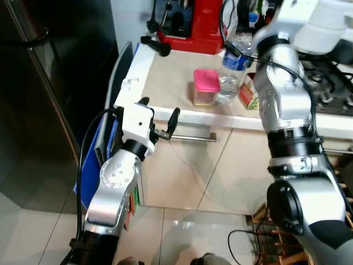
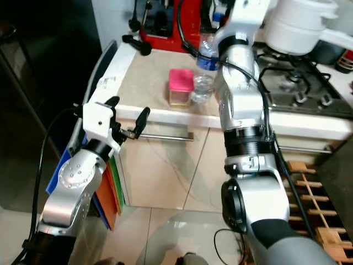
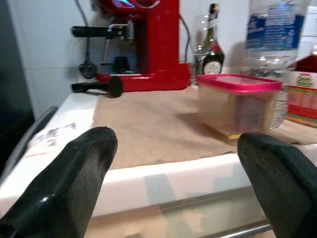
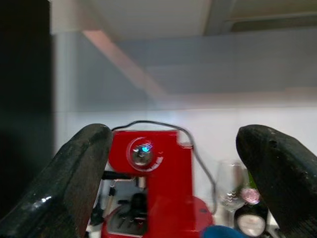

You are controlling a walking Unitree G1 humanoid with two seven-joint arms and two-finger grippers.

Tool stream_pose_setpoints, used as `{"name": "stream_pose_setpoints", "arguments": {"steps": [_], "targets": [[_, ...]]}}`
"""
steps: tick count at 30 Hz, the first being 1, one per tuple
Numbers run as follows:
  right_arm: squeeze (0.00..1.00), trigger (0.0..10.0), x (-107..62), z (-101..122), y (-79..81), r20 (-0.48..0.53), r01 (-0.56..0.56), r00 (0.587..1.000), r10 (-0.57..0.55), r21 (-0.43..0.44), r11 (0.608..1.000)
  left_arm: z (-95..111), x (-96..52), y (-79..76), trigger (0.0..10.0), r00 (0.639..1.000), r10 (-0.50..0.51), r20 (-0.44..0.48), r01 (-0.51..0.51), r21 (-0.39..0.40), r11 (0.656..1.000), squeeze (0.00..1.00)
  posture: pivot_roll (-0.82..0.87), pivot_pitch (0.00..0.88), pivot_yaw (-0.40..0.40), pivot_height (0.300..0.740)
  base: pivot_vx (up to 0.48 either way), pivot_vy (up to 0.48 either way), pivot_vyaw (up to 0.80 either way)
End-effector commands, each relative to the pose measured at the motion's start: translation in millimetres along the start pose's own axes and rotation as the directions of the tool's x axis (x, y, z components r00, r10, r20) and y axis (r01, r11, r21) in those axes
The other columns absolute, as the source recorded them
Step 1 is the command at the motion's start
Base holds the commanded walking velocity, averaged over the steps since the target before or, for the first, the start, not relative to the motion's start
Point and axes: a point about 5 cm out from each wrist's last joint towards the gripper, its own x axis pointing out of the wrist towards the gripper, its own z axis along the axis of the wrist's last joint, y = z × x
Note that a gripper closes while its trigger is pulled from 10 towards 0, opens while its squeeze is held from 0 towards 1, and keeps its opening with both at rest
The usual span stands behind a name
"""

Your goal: Restocking fridge

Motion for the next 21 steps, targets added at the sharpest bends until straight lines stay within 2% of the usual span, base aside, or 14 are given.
{"name": "stream_pose_setpoints", "arguments": {"steps": [1, 7, 13, 19, 21], "targets": [[0.0, 10.0, 5.1, -7.5, -10.1, -0.038, 0.041, 0.998, -0.041, -0.014, 0.999, 4.3, -1.0, -2.4, 10.0, 1.0, -0.004, 0.009, 0.004, 0.005, 1.0, 0.0, 0.09, 0.0, -0.085, 0.71, 0.0, 0.0, 0.0], [0.0, 10.0, 12.1, -13.7, -16.9, -0.096, 0.111, 0.989, -0.112, -0.018, 0.994, 4.4, -3.8, 1.9, 10.0, 1.0, 0.009, 0.0, -0.009, 0.011, 1.0, 0.0, 0.1, 0.0, -0.087, 0.71, 0.0, 0.0, 0.0], [0.0, 10.0, 15.5, -18.9, -24.7, -0.131, 0.158, 0.978, -0.165, -0.062, 0.985, 4.8, -5.9, 0.9, 10.0, 1.0, 0.004, -0.007, -0.004, 0.012, 1.0, 0.0, 0.1, 0.0, -0.082, 0.71, 0.0, 0.0, 0.0], [0.0, 10.0, 18.7, -21.4, -32.1, -0.16, 0.191, 0.967, -0.2, -0.07, 0.979, 4.8, -5.7, 0.2, 10.0, 1.0, -0.002, -0.013, 0.002, 0.011, 1.0, 0.0, 0.1, 0.0, -0.079, 0.71, 0.0, 0.0, 0.0], [0.0, 10.0, 19.7, -24.6, -35.5, -0.199, 0.208, 0.956, -0.217, -0.068, 0.976, 4.7, -5.4, -0.5, 10.0, 1.0, -0.005, -0.015, 0.005, 0.01, 1.0, 0.0, 0.1, 0.0, -0.083, 0.71, 0.0, 0.0, 0.0]]}}
